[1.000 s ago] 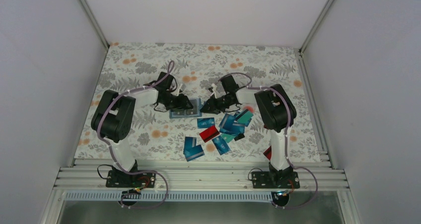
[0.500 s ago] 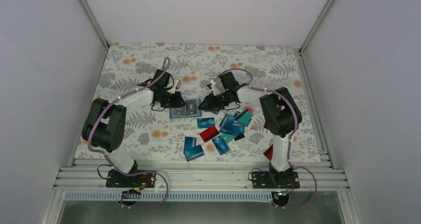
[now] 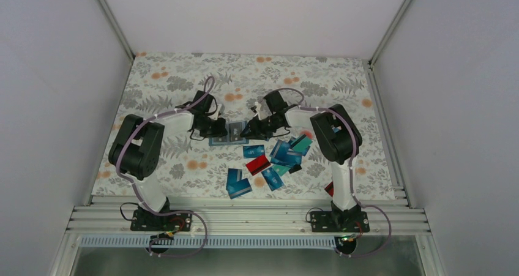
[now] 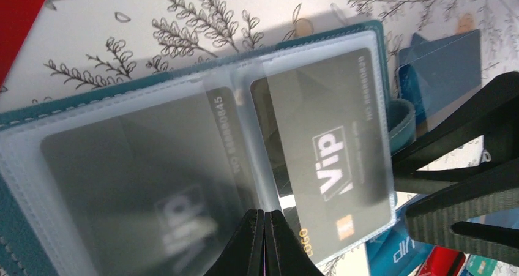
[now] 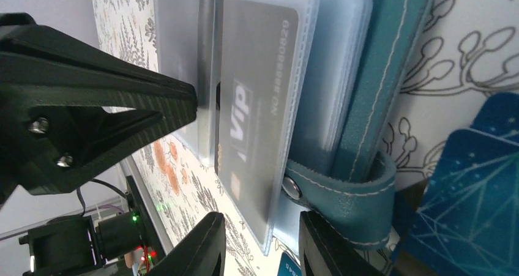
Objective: Put the credit cards into the card holder
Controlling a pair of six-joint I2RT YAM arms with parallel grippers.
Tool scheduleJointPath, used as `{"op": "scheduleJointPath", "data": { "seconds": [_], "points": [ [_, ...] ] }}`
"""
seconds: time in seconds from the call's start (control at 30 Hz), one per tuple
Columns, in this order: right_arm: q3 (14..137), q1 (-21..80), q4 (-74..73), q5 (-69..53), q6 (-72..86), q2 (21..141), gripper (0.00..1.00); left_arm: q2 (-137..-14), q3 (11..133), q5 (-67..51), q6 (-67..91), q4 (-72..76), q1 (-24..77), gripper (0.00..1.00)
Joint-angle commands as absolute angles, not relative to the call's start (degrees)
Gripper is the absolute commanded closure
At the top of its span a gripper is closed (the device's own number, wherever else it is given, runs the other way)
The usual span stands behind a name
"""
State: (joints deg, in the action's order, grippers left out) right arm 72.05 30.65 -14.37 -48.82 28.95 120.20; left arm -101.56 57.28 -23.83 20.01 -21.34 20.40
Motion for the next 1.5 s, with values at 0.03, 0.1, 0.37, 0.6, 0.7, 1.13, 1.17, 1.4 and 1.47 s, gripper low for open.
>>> {"op": "scheduleJointPath", "data": {
  "seconds": [0.03,0.1,0.37,0.6,0.7,1.13,1.17,1.4,1.47],
  "points": [
    [74.3,31.5,-13.6,-48.3,29.6,121.5,0.69,-103.2,56.3,-23.3,19.3,-19.1,20.6,0.98],
    [74.7,31.6,-13.7,-48.3,29.6,121.9,0.69,-103.7,56.1,-23.4,19.2,-18.7,20.6,0.98],
    [76.4,32.3,-14.8,-48.2,29.5,122.9,0.69,-105.3,55.5,-24.5,19.5,-17.3,20.6,0.98],
    [78.7,33.4,-16.6,-48.2,29.4,122.5,0.70,-104.8,55.2,-25.0,19.9,-17.0,20.7,0.98],
    [80.1,34.3,-17.6,-48.1,29.5,122.1,0.70,-102.8,55.4,-23.4,20.5,-18.1,20.7,0.98],
    [91.3,39.9,-22.1,-46.9,31.4,128.2,0.69,-82.2,50.5,-9.3,23.8,-29.0,16.7,0.98],
    [92.5,40.4,-22.6,-47.0,31.5,129.5,0.69,-80.9,49.3,-9.2,23.9,-29.3,16.1,0.97],
    [99.1,42.9,-24.1,-47.9,32.5,134.3,0.64,-73.4,42.7,-11.8,24.0,-29.6,15.1,0.97],
    [99.4,43.1,-24.3,-48.0,32.5,133.8,0.62,-71.8,42.0,-13.8,24.3,-29.7,15.2,0.97]
  ]
}}
